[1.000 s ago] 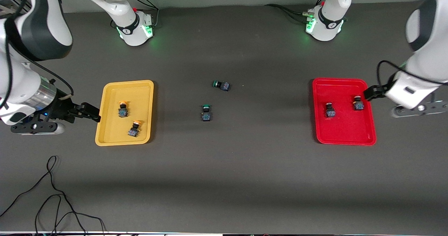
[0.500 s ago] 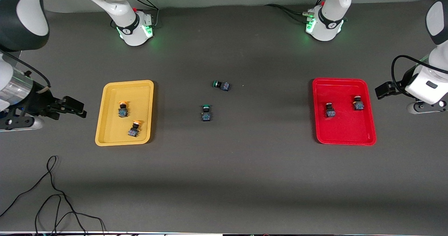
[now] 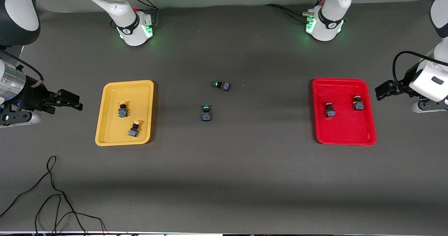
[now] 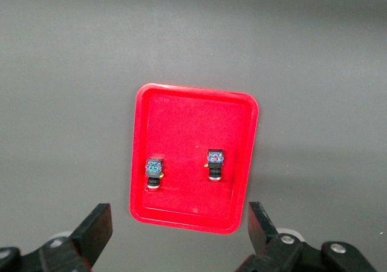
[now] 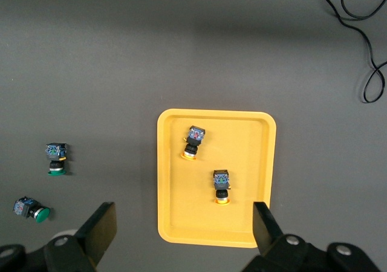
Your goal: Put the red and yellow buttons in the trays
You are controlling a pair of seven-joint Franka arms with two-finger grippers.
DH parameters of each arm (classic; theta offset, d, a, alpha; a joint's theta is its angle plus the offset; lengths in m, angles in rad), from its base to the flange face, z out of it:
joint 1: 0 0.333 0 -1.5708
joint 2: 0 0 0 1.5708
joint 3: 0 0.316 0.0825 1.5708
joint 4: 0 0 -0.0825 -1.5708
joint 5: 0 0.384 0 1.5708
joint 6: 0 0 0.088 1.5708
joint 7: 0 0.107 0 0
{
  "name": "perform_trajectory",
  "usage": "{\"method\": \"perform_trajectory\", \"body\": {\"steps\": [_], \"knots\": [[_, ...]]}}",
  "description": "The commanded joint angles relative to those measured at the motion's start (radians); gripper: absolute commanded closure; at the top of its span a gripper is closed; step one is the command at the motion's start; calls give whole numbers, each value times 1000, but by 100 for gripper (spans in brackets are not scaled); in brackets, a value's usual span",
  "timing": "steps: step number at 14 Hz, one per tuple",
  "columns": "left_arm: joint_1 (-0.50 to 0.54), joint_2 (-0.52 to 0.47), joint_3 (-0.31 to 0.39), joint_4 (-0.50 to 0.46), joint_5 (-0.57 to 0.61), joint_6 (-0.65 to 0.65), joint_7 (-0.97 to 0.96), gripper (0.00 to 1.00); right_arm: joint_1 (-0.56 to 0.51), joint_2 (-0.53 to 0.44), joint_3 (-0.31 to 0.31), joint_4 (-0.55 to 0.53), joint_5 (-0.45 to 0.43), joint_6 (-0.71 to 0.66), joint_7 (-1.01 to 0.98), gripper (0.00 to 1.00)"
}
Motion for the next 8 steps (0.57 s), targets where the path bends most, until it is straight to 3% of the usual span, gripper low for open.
{"method": "perform_trajectory", "body": {"steps": [1,4,8], "knots": [[22,10,-1,26,-12,-18,18,0,34,-37,-26,-26,8,-19,-23,0],[12,15,-6,33,-11,-25,18,0,41,-97,-26,-132,8,41,-18,0],[15,15,-7,35,-11,-47,18,0,46,-81,-31,-115,16,50,-14,0]]}}
